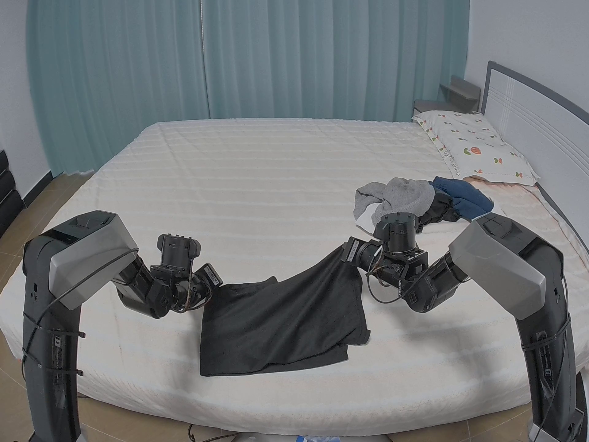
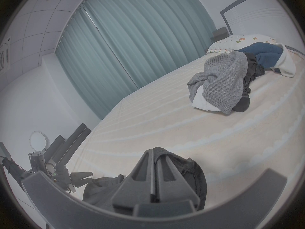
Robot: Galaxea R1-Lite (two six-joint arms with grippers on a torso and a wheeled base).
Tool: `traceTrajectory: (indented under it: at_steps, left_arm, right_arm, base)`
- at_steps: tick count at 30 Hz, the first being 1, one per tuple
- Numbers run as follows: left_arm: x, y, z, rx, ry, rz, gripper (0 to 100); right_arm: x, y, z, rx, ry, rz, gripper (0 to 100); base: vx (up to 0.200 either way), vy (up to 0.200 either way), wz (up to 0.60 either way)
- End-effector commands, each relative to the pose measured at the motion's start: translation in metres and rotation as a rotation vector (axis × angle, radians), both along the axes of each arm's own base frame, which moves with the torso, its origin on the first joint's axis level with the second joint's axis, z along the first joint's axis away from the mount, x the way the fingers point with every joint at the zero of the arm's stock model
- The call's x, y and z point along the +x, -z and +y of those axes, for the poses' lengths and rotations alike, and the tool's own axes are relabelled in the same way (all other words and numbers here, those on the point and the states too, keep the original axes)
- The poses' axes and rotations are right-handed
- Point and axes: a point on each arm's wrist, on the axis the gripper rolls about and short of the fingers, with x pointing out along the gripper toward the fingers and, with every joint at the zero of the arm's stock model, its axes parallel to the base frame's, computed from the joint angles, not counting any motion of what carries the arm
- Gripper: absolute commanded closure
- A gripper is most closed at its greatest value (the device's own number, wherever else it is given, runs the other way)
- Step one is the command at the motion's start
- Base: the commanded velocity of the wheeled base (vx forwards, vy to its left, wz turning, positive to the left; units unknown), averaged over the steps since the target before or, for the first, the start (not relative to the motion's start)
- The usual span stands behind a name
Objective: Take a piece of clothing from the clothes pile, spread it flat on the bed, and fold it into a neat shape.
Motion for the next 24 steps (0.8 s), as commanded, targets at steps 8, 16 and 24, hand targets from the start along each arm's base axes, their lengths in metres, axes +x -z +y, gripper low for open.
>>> traceTrajectory:
  at_steps: [8,16,24]
  left_arm:
    - [-0.004,0.001,0.006,0.032,-0.019,0.011,100]
    - [-0.002,0.0,0.015,0.139,-0.061,-0.009,100]
    - [-0.001,-0.009,0.023,0.153,-0.076,-0.022,100]
  right_arm:
    - [0.001,0.001,-0.002,0.01,0.01,0.006,100]
    - [0.0,-0.006,0.002,0.039,0.009,-0.013,100]
    - [-0.002,-0.005,0.007,0.038,-0.002,-0.018,100]
  base:
    - [0.0,0.0,0.0]
    - [0.0,0.0,0.0]
    - [0.0,0.0,0.0]
